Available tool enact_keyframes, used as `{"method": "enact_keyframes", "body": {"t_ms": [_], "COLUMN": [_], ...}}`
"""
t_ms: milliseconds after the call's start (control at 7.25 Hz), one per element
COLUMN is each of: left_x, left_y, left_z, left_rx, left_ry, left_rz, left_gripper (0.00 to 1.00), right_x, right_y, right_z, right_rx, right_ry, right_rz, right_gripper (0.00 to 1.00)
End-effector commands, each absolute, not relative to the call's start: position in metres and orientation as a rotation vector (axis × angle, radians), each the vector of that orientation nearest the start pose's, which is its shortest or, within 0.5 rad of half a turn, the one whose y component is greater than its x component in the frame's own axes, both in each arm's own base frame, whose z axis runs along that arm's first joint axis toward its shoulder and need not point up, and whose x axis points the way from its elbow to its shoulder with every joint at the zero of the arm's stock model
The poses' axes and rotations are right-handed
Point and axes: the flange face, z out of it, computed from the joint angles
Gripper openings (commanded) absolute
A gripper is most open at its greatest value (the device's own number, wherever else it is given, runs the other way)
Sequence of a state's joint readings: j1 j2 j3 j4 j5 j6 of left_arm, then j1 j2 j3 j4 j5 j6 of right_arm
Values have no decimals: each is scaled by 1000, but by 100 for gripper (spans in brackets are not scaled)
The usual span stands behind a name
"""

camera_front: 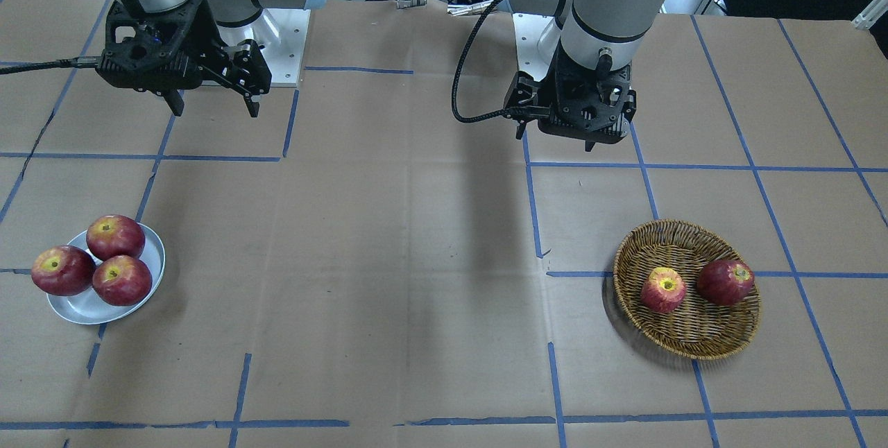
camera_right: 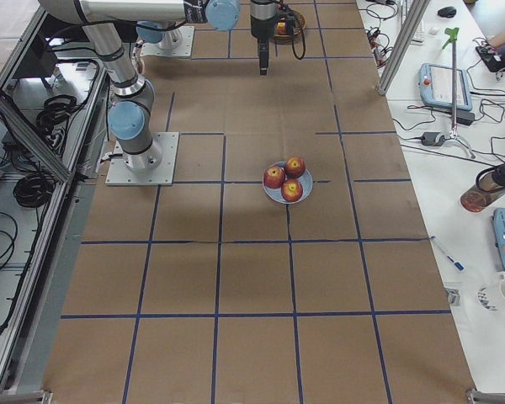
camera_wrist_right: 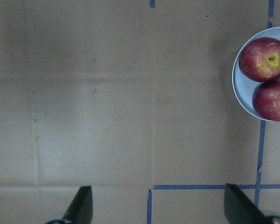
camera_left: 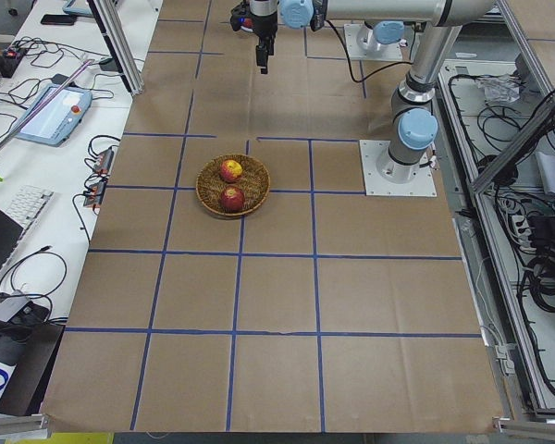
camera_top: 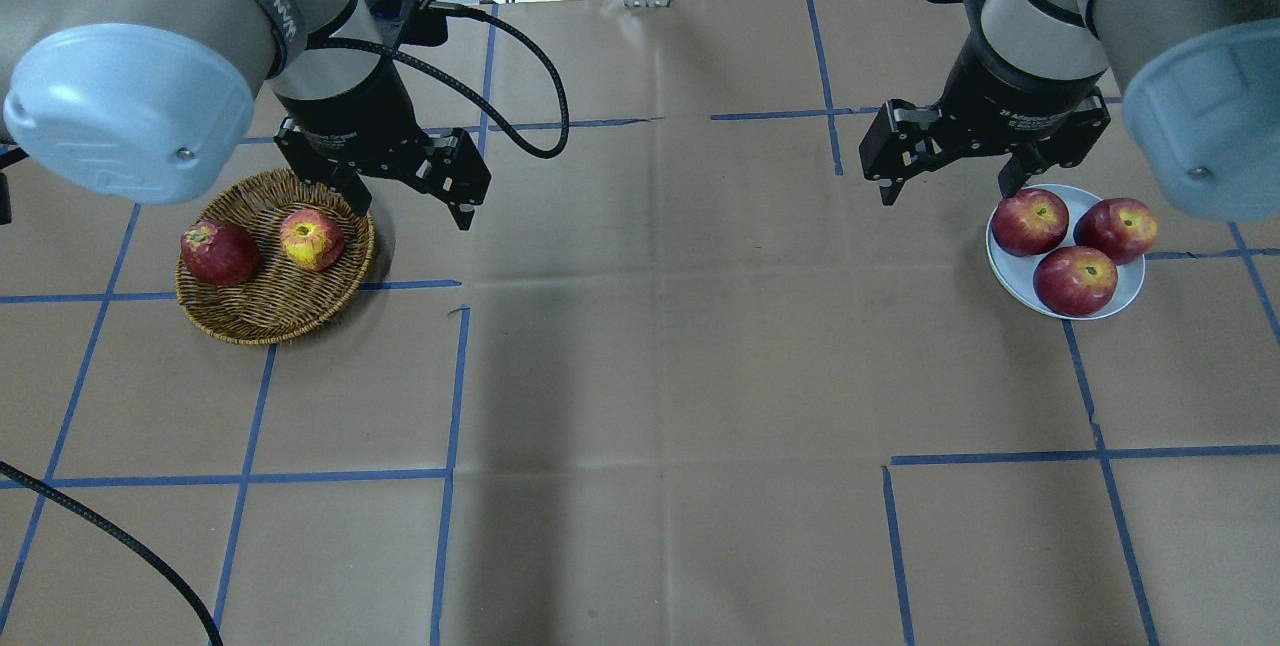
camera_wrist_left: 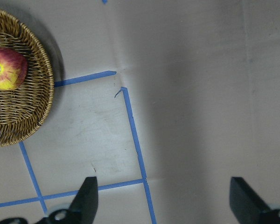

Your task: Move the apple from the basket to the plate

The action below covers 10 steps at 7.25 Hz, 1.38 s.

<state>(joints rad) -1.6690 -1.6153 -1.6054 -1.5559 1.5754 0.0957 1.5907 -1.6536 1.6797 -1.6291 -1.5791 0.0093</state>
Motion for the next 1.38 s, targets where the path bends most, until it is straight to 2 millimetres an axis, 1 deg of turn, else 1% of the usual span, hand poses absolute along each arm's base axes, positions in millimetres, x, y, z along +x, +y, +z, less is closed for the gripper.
{"method": "enact_keyframes", "body": {"t_ms": [0, 966, 1241], "left_x": [-181, -177, -178], "left_y": [-487, -489, -490], "left_z": [450, 452, 459], "left_rx": [303, 310, 291], "left_ry": [3121, 3121, 3127], "left_rz": [103, 92, 70], "left_gripper": [99, 99, 99], "right_x": [142, 142, 142], "right_y": [-457, -457, -457], "right_z": [479, 479, 479], "right_rx": [-14, -17, -14], "right_ry": [3150, 3148, 3148], "right_rz": [-51, -51, -51], "right_gripper": [100, 100, 100]}}
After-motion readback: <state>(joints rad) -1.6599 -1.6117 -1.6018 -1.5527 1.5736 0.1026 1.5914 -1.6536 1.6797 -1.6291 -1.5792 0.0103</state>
